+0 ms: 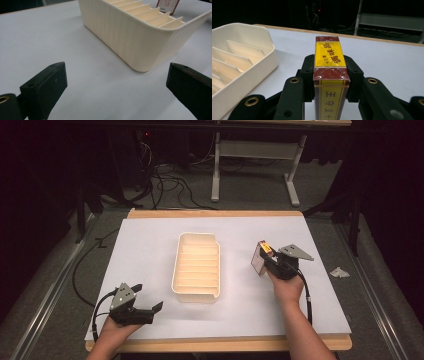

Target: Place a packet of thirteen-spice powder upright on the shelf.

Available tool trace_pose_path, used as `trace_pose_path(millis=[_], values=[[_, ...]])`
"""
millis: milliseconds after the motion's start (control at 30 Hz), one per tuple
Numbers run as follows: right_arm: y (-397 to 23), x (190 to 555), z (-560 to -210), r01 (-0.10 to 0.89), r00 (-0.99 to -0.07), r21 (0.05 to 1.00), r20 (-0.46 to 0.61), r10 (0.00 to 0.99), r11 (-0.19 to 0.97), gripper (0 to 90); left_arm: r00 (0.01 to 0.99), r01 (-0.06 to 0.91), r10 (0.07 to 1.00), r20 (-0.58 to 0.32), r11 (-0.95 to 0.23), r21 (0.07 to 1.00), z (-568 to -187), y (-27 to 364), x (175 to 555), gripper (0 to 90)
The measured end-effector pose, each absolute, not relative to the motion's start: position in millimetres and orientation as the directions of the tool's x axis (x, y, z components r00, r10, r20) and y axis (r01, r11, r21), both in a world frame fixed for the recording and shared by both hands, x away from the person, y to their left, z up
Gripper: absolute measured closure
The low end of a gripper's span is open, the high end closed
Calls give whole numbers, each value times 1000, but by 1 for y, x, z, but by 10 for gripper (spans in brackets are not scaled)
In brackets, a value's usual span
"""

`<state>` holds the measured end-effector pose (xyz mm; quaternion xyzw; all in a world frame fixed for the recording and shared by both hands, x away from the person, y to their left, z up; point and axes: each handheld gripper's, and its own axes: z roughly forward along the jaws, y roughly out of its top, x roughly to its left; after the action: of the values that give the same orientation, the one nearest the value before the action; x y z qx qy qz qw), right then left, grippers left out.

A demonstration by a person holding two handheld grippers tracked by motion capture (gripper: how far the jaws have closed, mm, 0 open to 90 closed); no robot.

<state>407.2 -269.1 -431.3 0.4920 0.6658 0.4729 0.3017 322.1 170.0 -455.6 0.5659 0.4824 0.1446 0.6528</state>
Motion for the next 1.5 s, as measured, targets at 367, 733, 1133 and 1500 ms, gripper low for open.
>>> trace_pose_path(millis=[367, 733, 1133, 1500], values=[[-273, 409, -430, 376, -367, 922, 62, 928, 87, 681, 492, 358, 735, -466, 317, 878, -456, 170, 322, 41], [-276, 406, -425, 360, -424, 927, 59, 904, 108, 683, 492, 357, 733, -470, 323, 877, -455, 170, 322, 43], [-276, 401, -417, 339, -481, 932, 52, 875, 130, 684, 495, 354, 728, -473, 328, 876, -454, 171, 321, 44], [-271, 399, -415, 326, -543, 932, 50, 838, 156, 684, 498, 353, 729, -469, 324, 878, -454, 171, 321, 45]])
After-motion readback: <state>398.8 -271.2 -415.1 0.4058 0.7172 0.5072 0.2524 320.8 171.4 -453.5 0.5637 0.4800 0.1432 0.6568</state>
